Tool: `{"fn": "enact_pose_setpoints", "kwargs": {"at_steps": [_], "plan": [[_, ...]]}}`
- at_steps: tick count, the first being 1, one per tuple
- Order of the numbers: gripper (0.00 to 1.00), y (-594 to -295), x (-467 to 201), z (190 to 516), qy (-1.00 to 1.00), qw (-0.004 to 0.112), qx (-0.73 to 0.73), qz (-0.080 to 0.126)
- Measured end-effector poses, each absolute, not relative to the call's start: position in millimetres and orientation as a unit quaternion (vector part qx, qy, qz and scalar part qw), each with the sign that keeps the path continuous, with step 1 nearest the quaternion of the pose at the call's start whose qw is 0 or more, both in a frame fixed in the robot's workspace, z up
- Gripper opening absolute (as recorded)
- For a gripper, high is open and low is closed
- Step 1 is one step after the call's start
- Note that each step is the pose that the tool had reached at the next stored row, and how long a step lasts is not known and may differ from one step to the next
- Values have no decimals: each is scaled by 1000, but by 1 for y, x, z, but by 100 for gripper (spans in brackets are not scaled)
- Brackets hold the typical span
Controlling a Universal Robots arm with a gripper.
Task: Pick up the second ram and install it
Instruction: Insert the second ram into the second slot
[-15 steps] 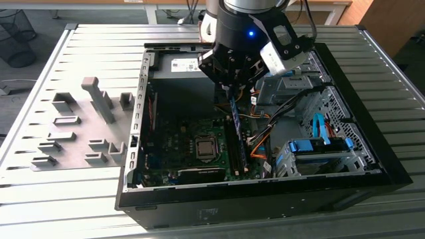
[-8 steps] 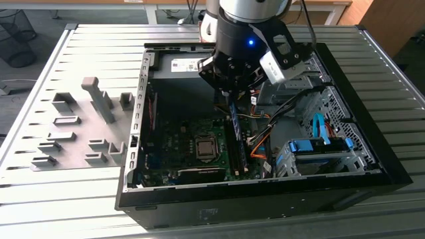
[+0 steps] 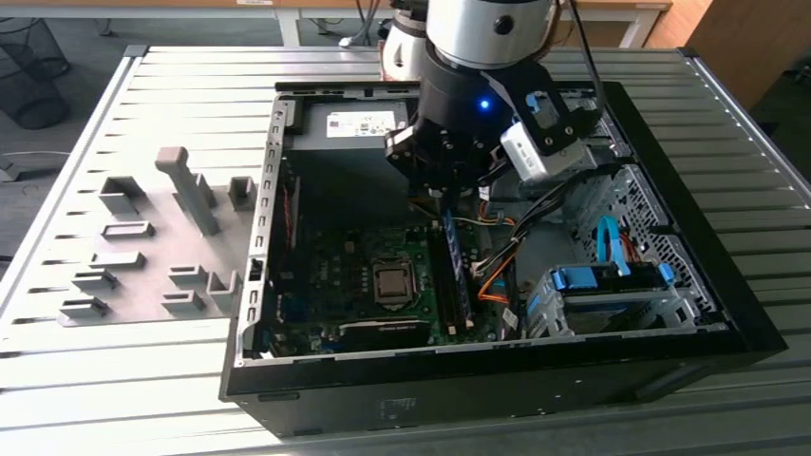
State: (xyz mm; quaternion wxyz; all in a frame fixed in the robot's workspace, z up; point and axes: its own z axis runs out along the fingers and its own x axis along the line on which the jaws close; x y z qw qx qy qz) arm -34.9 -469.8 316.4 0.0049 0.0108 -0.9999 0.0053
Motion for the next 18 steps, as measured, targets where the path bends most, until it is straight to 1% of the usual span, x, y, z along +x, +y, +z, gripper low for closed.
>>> {"fn": "enact_pose_setpoints", "kwargs": {"at_steps": [18], "plan": [[14, -472, -34, 284, -1000, 5, -9, 5]]}}
